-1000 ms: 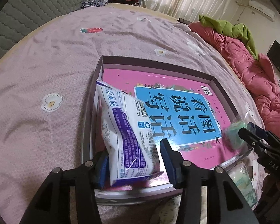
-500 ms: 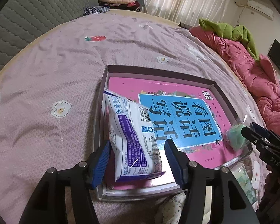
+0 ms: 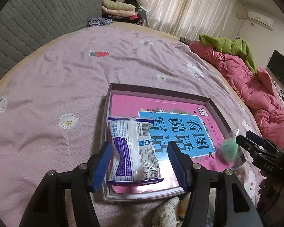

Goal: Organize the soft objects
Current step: 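Lower the wet-wipe packet into the pink box and open the left tool, then move both tools back over the pile of soft items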

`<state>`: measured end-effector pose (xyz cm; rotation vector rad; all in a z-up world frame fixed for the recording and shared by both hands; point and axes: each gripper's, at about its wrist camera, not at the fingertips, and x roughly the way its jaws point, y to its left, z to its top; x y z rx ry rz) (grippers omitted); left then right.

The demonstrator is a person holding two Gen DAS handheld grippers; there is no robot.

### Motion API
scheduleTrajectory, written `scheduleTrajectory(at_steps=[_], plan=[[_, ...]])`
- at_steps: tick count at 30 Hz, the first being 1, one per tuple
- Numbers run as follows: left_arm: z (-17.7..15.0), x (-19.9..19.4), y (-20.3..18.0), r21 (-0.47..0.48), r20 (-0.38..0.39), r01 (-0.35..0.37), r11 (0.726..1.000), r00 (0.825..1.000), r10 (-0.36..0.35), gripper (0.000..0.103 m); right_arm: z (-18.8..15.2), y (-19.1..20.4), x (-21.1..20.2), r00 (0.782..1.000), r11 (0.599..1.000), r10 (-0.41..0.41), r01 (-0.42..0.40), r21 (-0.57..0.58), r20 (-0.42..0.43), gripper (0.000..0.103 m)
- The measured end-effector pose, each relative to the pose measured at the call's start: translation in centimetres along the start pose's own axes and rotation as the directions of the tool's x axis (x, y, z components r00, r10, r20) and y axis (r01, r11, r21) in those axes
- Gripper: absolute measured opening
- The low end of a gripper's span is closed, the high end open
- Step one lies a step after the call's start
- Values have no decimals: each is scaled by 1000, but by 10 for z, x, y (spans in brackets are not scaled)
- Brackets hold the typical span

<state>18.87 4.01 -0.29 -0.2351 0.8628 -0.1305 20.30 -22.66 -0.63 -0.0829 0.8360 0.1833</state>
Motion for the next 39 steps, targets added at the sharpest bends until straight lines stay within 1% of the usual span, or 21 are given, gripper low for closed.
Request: scheduleTrajectory(at_steps=[7, 11, 14, 19, 22, 25, 28, 29, 31, 34, 39], plan=[[-2, -11, -4, 20, 53, -28, 999, 998, 27, 61, 2, -1, -10, 999, 1000, 13, -13, 8, 41, 73], [-5, -25, -5, 19, 103, -34, 999, 994, 32, 61, 5, -1, -19, 996, 999, 32, -33, 10, 78, 74], [-9, -32, -7, 18, 124, -39, 999, 992, 36, 61, 6, 1, -23, 995, 999, 43, -44, 1, 91, 74], [-19, -39, -13, 19, 120, -73, 997, 990, 70, 61, 6, 1, -31, 992, 998, 64, -64, 3, 105, 74], [-24, -43, -17, 23, 123, -88, 996, 989, 85, 61, 3, 0, -37, 990, 996, 89, -90, 11, 111, 74], [-27, -49, -22, 24, 135, -96, 995, 987, 92, 61, -2, 0, -42, 989, 995, 89, -93, 33, 119, 75], [-30, -54, -27, 28, 145, -100, 995, 985, 95, 61, -8, -1, -47, 985, 990, 122, -131, 61, 122, 75], [-31, -57, -28, 24, 148, -99, 995, 985, 94, 61, -11, 0, -47, 984, 987, 138, -145, 61, 114, 75], [-35, -62, -29, 21, 150, -97, 995, 984, 93, 61, -16, 2, -51, 984, 988, 134, -142, 57, 115, 75], [-40, -67, -31, 23, 148, -109, 994, 984, 104, 61, -23, 5, -56, 981, 986, 153, -160, 51, 116, 75], [-46, -76, -32, 11, 140, -108, 994, 985, 106, 61, -29, 9, -66, 978, 985, 166, -170, 24, 122, 75]])
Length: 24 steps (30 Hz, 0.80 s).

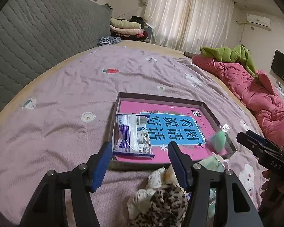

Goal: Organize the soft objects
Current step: 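Move both tools back over the pile of soft items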

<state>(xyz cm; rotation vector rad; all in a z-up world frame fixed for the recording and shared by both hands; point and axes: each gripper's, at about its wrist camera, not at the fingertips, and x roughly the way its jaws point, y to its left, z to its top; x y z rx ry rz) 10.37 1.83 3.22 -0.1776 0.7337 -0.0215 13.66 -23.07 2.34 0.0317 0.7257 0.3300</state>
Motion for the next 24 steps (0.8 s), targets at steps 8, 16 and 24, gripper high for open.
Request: scheduleTrajectory(at_steps=[8, 16, 24], plan=[[-10, -15, -8, 2, -13, 6, 1000, 1000, -6, 61, -5, 14, -18, 1000, 998, 7, -6, -63, 22, 75], [-19, -25, -17, 25, -37, 2, 1000, 999, -1, 61, -18, 26, -29, 1000, 989, -20, 22, -146, 22, 75], [-26, -35, -20, 35, -48, -3, 999, 999, 4, 61, -33, 30, -40, 1000, 985, -26, 28, -171, 16, 75]])
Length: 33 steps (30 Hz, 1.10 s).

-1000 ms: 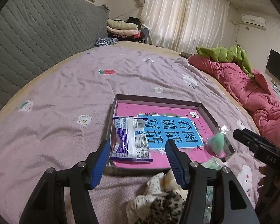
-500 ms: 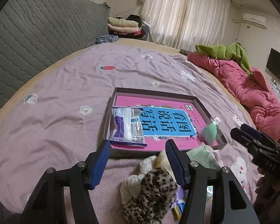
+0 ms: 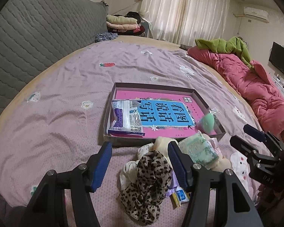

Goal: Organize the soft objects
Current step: 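Move both tools back over the pile of soft items, then grasp the leopard-print cloth with the left tool while the right tool grasps the plush bear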

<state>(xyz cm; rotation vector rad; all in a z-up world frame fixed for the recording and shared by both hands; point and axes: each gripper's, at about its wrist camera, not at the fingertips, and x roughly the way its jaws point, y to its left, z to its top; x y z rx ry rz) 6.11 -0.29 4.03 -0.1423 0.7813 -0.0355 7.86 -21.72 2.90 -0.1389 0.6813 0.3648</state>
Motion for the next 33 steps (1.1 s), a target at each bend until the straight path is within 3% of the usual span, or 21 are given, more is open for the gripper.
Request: scheduleTrajectory(at_steps=[8, 33], plan=[[-6, -10, 1, 0, -13, 8, 1000, 1000, -8, 61, -10, 10, -2, 999, 999, -30, 29, -42, -27, 75], [-31, -8, -8, 40, -81, 40, 998, 996, -37, 61, -35, 11, -8, 992, 999, -43, 44, 10, -116, 75]])
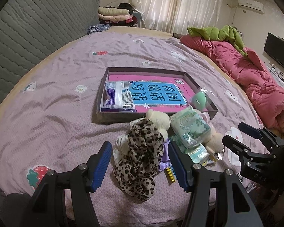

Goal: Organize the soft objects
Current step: 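Grasp the leopard-print cloth with the left tool while the right tool grasps the plush bear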

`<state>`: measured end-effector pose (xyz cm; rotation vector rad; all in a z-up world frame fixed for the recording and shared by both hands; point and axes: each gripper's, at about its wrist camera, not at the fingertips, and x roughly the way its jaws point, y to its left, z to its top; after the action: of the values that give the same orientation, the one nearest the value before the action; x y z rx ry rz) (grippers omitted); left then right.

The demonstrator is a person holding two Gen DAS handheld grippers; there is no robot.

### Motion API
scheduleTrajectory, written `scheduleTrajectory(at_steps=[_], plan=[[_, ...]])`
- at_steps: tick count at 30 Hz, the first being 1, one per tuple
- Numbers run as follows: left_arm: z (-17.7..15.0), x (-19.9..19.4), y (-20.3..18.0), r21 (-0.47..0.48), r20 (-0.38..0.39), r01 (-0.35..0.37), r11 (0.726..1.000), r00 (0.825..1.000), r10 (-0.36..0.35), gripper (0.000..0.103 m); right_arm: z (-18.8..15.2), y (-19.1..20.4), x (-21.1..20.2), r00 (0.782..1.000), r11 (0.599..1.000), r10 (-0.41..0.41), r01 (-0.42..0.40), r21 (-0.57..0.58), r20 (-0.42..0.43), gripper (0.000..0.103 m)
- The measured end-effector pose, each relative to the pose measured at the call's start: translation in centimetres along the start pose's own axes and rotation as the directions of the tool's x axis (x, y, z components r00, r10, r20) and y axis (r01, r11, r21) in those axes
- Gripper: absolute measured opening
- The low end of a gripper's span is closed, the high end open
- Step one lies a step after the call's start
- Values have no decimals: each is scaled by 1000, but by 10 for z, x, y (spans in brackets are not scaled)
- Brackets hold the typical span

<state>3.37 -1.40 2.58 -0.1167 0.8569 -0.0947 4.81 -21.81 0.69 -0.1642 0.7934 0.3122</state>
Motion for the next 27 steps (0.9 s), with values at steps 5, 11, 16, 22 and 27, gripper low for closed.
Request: scheduleTrajectory(at_steps=[5, 11, 16, 22, 27], plan=[[-5, 5, 3, -3, -16, 2, 1000, 1000, -2, 61, -1, 1, 8, 1000, 1000, -3, 3, -1, -24, 75], [-7, 12, 5, -6, -28, 12, 1000, 1000, -12, 61, -2, 4, 22, 998, 1000, 1, -1, -1, -56, 75], [-9, 19, 7, -7, -45, 10, 1000, 999, -10, 61, -2, 3, 31, 997, 1000, 0, 0, 7, -76, 75], [-9, 27, 8, -11, -51, 14, 1000, 999, -15, 61, -3, 2, 39, 996, 1000, -2, 3, 12, -93, 75], [-7, 34, 3, 3, -57, 14, 1000, 998, -14, 61, -3, -1, 43, 995, 1000, -2, 4, 24, -104, 75]])
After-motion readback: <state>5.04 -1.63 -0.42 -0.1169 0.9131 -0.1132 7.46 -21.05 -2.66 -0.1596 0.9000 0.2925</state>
